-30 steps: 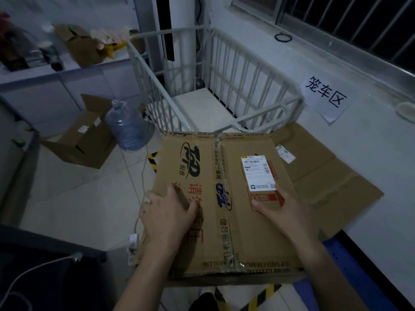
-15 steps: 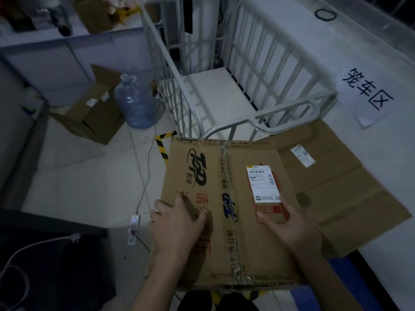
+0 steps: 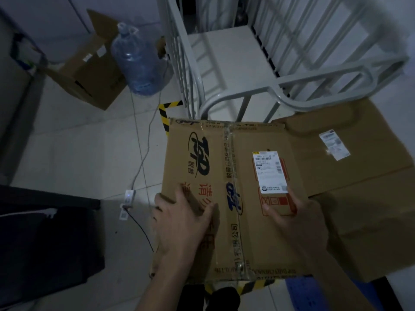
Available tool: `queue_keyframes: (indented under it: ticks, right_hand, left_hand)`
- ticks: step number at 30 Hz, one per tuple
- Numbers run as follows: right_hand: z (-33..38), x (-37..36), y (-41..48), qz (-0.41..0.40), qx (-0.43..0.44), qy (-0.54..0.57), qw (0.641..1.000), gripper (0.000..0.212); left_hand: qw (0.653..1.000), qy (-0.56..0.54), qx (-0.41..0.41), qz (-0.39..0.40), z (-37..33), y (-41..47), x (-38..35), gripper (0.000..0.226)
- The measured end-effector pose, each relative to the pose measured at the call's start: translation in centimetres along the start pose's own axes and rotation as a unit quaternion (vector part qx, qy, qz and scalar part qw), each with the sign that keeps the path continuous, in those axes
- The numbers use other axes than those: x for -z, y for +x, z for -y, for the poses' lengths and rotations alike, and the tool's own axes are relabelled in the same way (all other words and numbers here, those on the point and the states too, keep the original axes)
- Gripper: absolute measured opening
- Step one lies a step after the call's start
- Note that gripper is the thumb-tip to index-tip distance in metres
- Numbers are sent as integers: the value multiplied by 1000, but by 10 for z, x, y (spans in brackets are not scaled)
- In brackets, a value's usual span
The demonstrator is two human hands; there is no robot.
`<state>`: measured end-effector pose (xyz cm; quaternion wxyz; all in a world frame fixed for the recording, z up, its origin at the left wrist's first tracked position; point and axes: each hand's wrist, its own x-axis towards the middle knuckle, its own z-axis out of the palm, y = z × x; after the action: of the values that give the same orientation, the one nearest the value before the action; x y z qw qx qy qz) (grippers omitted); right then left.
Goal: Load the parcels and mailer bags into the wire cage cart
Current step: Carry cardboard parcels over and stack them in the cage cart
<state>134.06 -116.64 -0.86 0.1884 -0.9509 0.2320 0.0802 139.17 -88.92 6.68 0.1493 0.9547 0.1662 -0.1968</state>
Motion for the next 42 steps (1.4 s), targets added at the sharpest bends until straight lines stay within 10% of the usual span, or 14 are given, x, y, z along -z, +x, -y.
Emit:
queue_keyframes:
  ticks: [20,42]
  right_hand:
    - [-67,-94,126,-52,44,-9,998,96]
    - [-118,-105,153,-79,101,15,992,77]
  left_hand:
    - [998,-36,13,-42,-9,48,-181,128]
    - [995,-57,-29,-72,-54,48,-217,122]
